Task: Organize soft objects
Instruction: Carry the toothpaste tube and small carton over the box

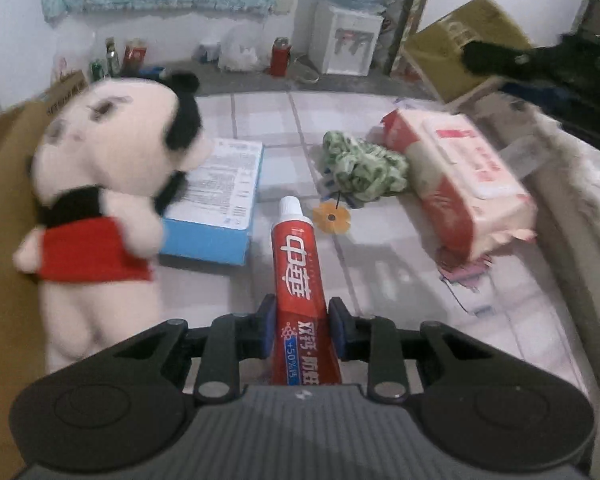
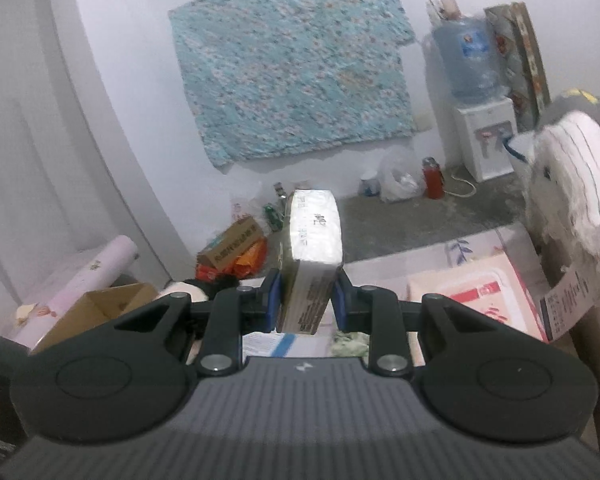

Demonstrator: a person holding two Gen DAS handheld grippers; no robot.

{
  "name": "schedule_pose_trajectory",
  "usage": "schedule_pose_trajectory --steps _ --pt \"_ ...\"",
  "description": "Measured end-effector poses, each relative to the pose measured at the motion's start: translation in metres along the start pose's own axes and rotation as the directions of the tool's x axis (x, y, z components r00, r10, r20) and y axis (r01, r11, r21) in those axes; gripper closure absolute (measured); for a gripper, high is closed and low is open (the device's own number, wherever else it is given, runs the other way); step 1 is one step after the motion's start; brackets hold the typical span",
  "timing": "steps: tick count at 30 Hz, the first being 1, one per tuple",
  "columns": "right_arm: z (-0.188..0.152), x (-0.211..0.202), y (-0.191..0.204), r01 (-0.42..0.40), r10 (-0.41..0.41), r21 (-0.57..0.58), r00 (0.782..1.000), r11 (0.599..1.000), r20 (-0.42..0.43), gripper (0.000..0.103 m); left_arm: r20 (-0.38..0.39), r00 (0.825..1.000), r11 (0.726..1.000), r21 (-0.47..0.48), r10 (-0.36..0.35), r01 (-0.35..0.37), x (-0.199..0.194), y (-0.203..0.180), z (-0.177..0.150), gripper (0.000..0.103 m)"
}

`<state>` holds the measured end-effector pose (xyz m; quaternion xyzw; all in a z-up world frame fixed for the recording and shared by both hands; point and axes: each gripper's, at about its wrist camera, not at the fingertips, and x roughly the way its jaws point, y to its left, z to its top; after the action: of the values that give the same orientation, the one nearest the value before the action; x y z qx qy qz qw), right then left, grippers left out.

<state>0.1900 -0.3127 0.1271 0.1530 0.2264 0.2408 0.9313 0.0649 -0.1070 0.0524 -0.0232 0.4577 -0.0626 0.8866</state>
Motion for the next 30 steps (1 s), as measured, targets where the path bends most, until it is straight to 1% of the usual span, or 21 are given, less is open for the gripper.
schedule_pose_trajectory --steps 1,2,4,6,8,11,13,16,18,21,22,25,27,29,30 --pt "0.002 -0.005 0.006 0.002 -0.001 -0.021 1.0 1.0 0.018 0.078 0.021 1.0 1.0 0.009 0.004 -0.004 -0.014 0.003 -0.004 0.074" --pt "0.005 -0.008 0.012 0.001 0.001 -0.041 0.999 0.999 0.032 0.078 0.042 0.999 1.0 -0.002 -0.004 0.004 -0.03 0.009 -0.008 0.074" --pt "0.008 -0.013 0.022 -0.022 0.025 -0.057 0.999 0.998 0.047 0.078 0.076 0.997 0.998 -0.052 -0.021 0.025 -0.061 0.025 -0.01 0.075" --pt "0.009 -0.017 0.032 -0.059 0.061 -0.053 0.997 0.997 0.046 0.078 0.121 0.993 0.998 -0.067 -0.001 0.01 -0.095 0.038 -0.013 0.074" --pt "0.006 -0.02 0.047 -0.083 0.087 -0.076 0.995 0.994 0.049 0.078 0.179 0.983 0.997 -0.067 0.05 -0.039 -0.128 0.054 -0.015 0.074" --pt "0.001 -0.017 0.072 -0.114 0.117 -0.092 0.993 0.989 0.034 0.078 0.238 0.963 0.99 -0.089 0.128 -0.109 -0.176 0.084 -0.02 0.074" --pt "-0.002 -0.011 0.09 -0.165 0.166 -0.081 0.986 0.983 0.003 0.078 0.254 0.951 0.982 -0.116 0.174 -0.149 -0.198 0.107 -0.022 0.074" --pt "-0.008 -0.004 0.12 -0.197 0.196 -0.096 0.98 0.976 -0.027 0.078 0.252 0.93 0.962 -0.117 0.268 -0.245 -0.218 0.141 -0.028 0.074" --pt "-0.012 0.001 0.142 -0.231 0.226 -0.102 0.973 0.968 -0.053 0.078 0.222 0.926 0.951 -0.116 0.306 -0.287 -0.219 0.164 -0.033 0.074" --pt "-0.017 0.012 0.178 -0.281 0.27 -0.115 0.957 0.953 -0.104 0.078 0.154 0.935 0.946 -0.098 0.321 -0.309 -0.199 0.198 -0.039 0.074" --pt "-0.02 0.016 0.192 -0.298 0.283 -0.123 0.951 0.947 -0.123 0.078 0.127 0.939 0.947 -0.071 0.321 -0.314 -0.188 0.207 -0.041 0.074" --pt "-0.031 0.028 0.234 -0.34 0.311 -0.142 0.931 0.93 -0.191 0.078 0.033 0.95 0.95 -0.045 0.311 -0.309 -0.145 0.242 -0.049 0.074" --pt "-0.037 0.037 0.258 -0.366 0.324 -0.149 0.913 0.919 -0.246 0.078 -0.022 0.948 0.947 -0.024 0.319 -0.319 -0.118 0.258 -0.054 0.074" --pt "-0.043 0.046 0.282 -0.399 0.341 -0.156 0.89 0.903 -0.301 0.078 -0.063 0.945 0.947 -0.007 0.32 -0.321 -0.093 0.272 -0.055 0.073" --pt "-0.045 0.05 0.295 -0.409 0.343 -0.167 0.883 0.897 -0.32 0.078 -0.079 0.944 0.948 0.009 0.319 -0.319 -0.083 0.276 -0.057 0.073"
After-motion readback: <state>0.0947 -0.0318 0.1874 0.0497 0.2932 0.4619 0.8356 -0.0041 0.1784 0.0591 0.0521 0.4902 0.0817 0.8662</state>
